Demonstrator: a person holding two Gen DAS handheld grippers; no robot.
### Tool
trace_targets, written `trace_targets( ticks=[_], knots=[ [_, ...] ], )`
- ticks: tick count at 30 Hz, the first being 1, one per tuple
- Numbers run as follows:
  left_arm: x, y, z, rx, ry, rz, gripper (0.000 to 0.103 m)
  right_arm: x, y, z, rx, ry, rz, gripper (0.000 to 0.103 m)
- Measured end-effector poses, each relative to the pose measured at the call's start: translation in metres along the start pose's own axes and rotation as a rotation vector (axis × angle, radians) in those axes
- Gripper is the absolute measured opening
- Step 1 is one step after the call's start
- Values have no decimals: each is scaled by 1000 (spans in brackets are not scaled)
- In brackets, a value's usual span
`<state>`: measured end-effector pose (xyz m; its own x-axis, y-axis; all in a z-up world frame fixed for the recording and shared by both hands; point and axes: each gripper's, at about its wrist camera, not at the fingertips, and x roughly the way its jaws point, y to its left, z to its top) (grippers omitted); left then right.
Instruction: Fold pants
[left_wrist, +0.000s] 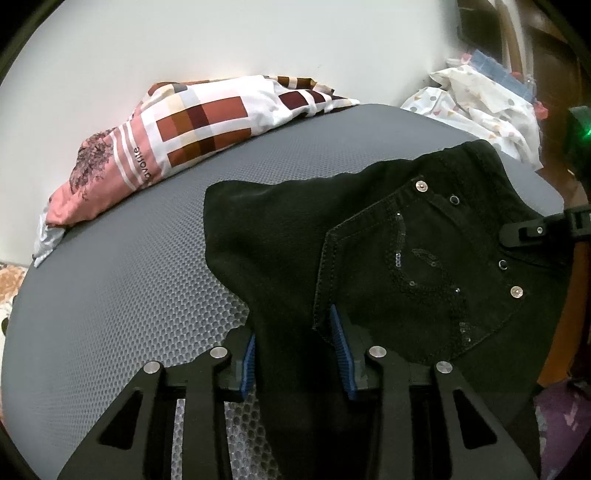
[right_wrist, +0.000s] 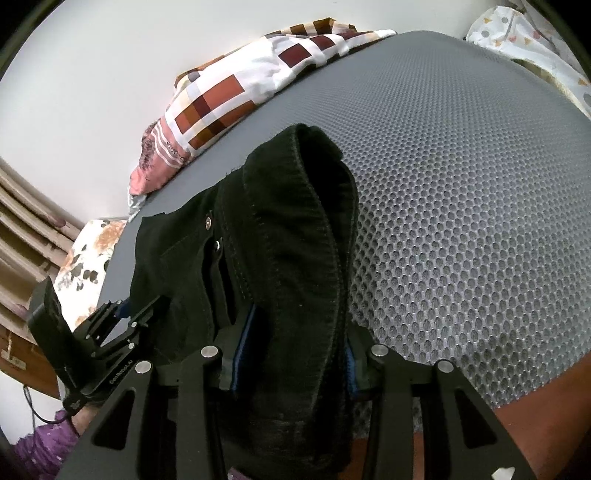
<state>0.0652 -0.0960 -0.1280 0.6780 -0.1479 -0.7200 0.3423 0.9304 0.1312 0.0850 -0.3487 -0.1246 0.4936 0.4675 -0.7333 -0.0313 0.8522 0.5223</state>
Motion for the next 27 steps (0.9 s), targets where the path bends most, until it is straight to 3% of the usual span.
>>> trace_targets(
  ticks=[6, 8, 14, 19, 25, 27],
  knots=[
    [-1, 4, -1, 0, -3, -4, 28, -1, -5, 2, 50, 7, 38, 33],
    [-2, 6, -2, -4, -4, 4, 19, -2, -7, 1, 68, 12, 51, 32],
    [-2, 17, -3, -22, 22, -50, 17, -4, -10, -3, 111, 26, 76, 31],
    [1, 37, 0, -75, 67, -181, 20, -2, -4, -3, 73, 30, 50, 31],
    [14, 69, 3, -199, 146, -391, 24, -1, -4, -1, 100, 34, 68, 32],
    [17, 73, 2, -213, 157, -418, 26, 0, -5, -1, 98, 36, 67, 32]
  ],
)
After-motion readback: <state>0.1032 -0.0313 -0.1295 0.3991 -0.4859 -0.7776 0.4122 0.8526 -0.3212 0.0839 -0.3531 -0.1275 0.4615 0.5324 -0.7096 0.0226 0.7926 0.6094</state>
